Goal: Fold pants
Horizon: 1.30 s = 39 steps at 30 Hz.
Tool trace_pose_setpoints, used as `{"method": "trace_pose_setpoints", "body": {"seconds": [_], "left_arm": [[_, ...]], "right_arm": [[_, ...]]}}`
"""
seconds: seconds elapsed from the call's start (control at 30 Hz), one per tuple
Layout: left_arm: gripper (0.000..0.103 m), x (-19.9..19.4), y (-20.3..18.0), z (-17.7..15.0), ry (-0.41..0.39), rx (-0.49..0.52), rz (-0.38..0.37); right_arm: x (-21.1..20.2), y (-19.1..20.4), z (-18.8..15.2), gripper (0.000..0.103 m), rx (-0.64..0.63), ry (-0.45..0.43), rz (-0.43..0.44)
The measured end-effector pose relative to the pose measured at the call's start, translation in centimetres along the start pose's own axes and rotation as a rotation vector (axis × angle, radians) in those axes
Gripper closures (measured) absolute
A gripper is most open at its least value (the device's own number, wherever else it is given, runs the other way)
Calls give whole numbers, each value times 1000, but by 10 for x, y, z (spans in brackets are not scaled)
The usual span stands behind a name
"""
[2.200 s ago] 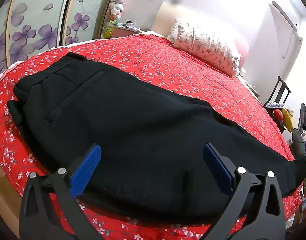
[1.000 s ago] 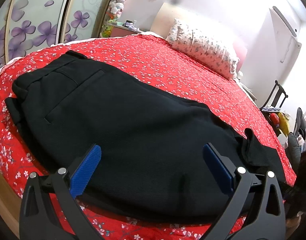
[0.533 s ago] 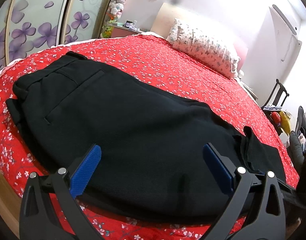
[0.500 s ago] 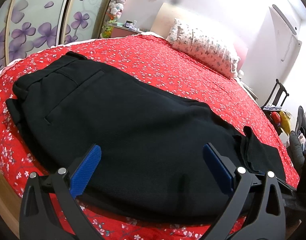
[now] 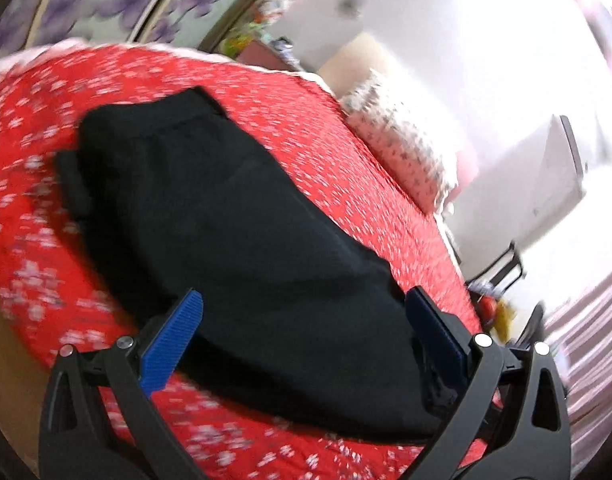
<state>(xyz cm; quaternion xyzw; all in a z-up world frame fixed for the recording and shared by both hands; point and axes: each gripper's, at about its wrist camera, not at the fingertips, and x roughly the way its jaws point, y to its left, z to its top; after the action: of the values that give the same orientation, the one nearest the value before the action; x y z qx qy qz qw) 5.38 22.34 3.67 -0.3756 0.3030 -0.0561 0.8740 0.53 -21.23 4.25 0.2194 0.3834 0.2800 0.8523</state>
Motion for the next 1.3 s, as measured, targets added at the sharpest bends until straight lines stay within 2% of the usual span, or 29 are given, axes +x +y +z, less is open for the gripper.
{"method": "trace_pose_setpoints", "body": {"seconds": [0.1, 0.2, 0.3, 0.33, 0.4, 0.47, 0.5, 0.53, 0.63, 0.7, 0.77, 0.87, 0.9, 0.93, 0.97, 1.0, 1.13, 1.3], "left_arm": [[2, -19, 29, 22, -10, -103, -1], [2, -29, 54, 39, -9, -191, -2], [2, -31, 67, 46, 14, -264, -60], [2, -29, 67, 47, 26, -274, -79], [4, -22, 66, 48, 48, -267, -59], [11, -13, 64, 48, 72, -264, -45], [21, -8, 65, 47, 85, -264, -53], [25, -4, 63, 48, 96, -265, -59], [25, 4, 58, 47, 100, -253, -13], [27, 12, 62, 45, 124, -283, 32], [30, 11, 67, 41, 125, -317, 41], [33, 11, 64, 39, 123, -289, 60], [43, 13, 63, 40, 125, -285, 68], [60, 16, 62, 40, 130, -284, 74], [67, 19, 61, 40, 137, -282, 98], [83, 20, 61, 40, 138, -279, 119], [94, 8, 57, 36, 112, -241, 96], [94, -15, 56, 27, 93, -212, 74]], "right_arm": [[-7, -9, 6, 18, 16, -27, 10], [-5, -15, 5, 18, 48, -16, 15], [-2, -16, 3, 18, 58, -5, 17], [-1, -15, 3, 18, 57, -4, 15], [0, -16, 2, 18, 57, -2, 17], [1, -16, 1, 18, 59, 1, 17], [2, -16, 0, 18, 58, 4, 16], [3, -16, 1, 18, 57, 7, 15], [5, -18, 1, 18, 53, 20, 15], [6, -18, 1, 18, 52, 24, 14], [6, -16, 1, 18, 48, 26, 15], [7, -14, 1, 18, 38, 27, 19], [8, -14, 1, 18, 38, 29, 18], [10, -14, 0, 18, 42, 34, 16], [12, -15, 1, 18, 45, 38, 16], [13, -15, 0, 18, 46, 40, 16], [12, -13, 1, 18, 27, 35, 10], [9, -18, 2, 18, 46, 25, 15]]}}
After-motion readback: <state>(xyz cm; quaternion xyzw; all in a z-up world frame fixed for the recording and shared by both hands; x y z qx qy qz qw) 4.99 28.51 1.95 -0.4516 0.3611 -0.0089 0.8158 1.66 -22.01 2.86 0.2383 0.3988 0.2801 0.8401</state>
